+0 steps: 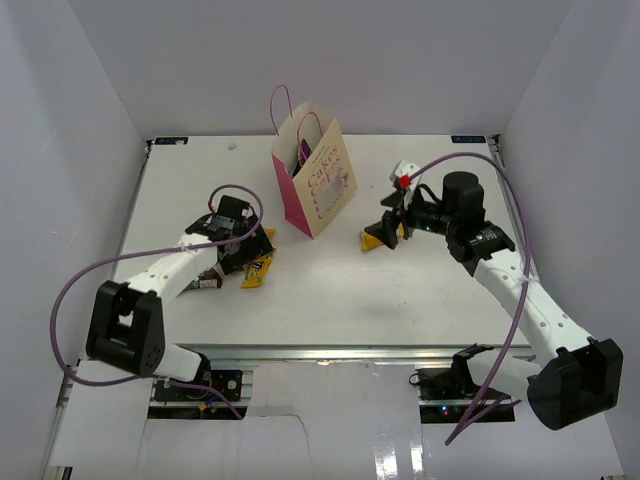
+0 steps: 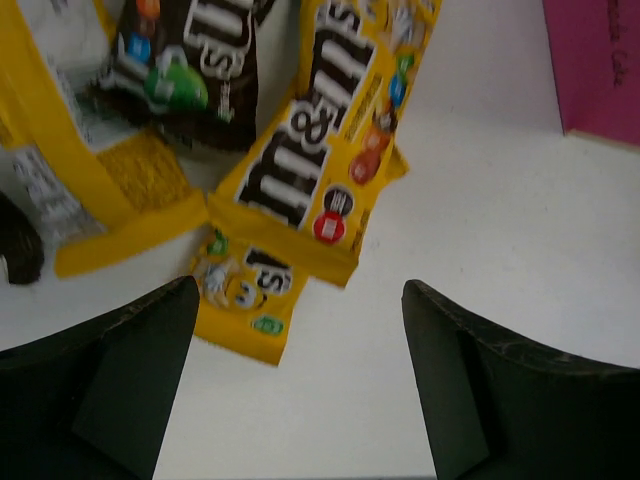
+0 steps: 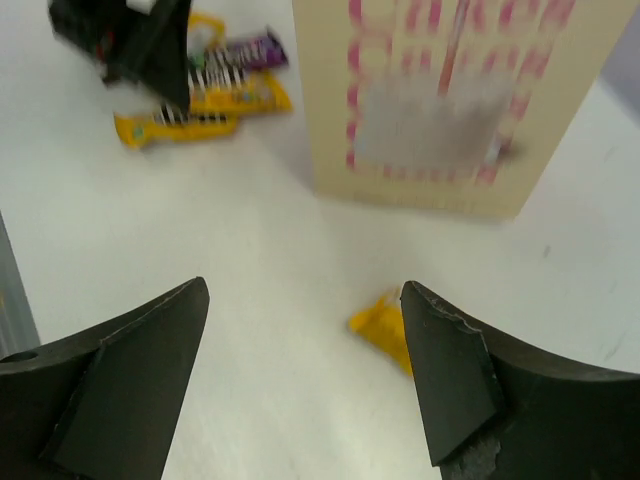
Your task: Place the snacks into the paper bag
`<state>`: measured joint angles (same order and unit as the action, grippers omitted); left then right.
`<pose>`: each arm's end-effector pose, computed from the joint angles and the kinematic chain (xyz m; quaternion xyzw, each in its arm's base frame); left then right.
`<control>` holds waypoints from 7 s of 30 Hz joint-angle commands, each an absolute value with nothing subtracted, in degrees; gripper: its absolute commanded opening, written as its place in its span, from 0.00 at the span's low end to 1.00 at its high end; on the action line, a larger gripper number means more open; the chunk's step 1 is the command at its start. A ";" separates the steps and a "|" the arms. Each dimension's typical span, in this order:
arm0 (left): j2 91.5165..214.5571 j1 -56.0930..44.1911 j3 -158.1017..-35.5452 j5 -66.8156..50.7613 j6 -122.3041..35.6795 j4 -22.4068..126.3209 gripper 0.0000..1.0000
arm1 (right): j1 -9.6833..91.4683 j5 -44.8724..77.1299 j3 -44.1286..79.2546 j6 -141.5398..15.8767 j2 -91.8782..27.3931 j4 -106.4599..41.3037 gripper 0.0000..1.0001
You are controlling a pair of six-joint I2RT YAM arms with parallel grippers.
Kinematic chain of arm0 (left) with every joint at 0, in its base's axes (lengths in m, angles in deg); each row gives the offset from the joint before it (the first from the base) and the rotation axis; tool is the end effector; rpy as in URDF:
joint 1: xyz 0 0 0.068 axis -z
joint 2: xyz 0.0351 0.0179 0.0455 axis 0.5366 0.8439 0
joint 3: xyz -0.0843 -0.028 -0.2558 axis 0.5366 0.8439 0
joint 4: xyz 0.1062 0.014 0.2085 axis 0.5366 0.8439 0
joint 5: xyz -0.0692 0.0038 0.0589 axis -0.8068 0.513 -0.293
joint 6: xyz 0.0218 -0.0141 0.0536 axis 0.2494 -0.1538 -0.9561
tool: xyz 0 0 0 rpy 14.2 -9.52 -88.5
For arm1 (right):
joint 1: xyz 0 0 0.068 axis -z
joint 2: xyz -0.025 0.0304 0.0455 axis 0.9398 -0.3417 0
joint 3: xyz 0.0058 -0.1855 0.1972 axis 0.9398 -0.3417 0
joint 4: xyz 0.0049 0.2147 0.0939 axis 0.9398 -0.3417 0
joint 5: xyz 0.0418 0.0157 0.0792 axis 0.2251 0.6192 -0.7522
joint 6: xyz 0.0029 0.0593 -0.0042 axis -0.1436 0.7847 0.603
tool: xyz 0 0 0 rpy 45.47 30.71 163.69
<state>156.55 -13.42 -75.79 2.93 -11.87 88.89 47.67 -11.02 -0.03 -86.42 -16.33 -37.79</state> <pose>0.2302 -0.0773 0.2185 -0.2074 0.9489 -0.1024 0.2146 0.2114 0.1137 0.3593 -0.4254 0.6410 0.2624 0.5824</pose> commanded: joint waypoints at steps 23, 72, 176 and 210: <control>165.98 -12.76 -92.25 11.75 -29.58 88.16 0.18 | 62.02 -17.01 -17.64 -92.15 -6.62 -45.17 0.84; 140.32 -9.51 -94.58 8.85 -35.92 80.69 0.90 | 59.38 10.15 2.75 -51.28 -49.41 -42.88 0.79; 170.35 -9.60 -78.97 16.31 -27.90 84.03 0.60 | 65.18 -22.89 17.89 -105.94 -33.55 -68.20 0.88; 183.70 -11.71 -137.59 0.42 -33.72 75.42 0.27 | 73.71 -27.47 4.95 -102.08 -24.20 -64.59 0.83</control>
